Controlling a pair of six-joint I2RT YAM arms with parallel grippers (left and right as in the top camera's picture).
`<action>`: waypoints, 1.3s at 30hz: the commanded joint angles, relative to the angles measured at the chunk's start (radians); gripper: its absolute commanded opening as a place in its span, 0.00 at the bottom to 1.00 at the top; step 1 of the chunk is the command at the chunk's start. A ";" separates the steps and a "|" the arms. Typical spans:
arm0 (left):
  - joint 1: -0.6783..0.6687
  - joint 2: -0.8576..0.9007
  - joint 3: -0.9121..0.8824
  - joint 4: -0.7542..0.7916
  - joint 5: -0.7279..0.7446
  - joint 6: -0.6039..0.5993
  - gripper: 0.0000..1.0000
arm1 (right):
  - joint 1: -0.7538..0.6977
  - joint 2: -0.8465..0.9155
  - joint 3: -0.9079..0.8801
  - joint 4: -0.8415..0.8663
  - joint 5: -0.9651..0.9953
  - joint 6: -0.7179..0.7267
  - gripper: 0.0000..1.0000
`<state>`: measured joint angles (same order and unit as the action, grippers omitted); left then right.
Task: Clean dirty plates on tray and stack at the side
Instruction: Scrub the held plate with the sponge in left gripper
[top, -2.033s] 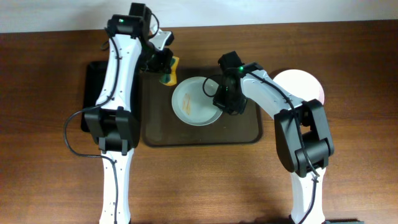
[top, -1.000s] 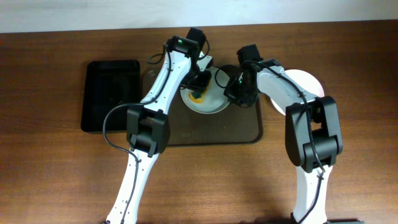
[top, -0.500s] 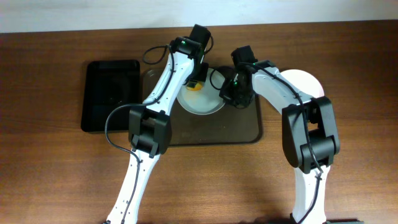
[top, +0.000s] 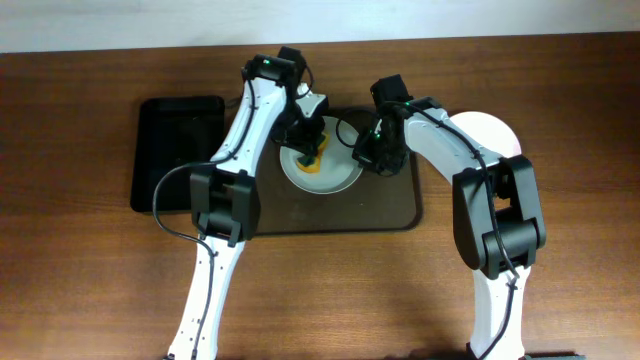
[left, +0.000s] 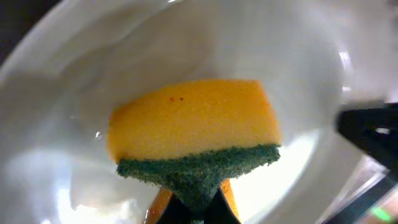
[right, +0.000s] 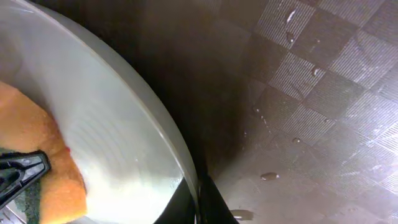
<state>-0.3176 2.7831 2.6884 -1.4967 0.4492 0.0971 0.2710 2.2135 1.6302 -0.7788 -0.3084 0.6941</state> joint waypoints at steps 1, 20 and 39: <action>0.020 0.039 -0.018 0.050 0.197 0.050 0.01 | -0.007 0.020 -0.017 -0.003 0.031 0.000 0.04; 0.060 0.038 -0.016 -0.007 -0.541 -0.332 0.01 | -0.007 0.020 -0.017 -0.002 0.031 0.000 0.04; 0.025 0.068 -0.023 0.124 0.113 -0.112 0.01 | -0.007 0.020 -0.017 -0.002 0.031 0.000 0.04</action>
<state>-0.2764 2.7945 2.6835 -1.3895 0.5262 0.0067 0.2634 2.2135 1.6302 -0.7807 -0.3069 0.6849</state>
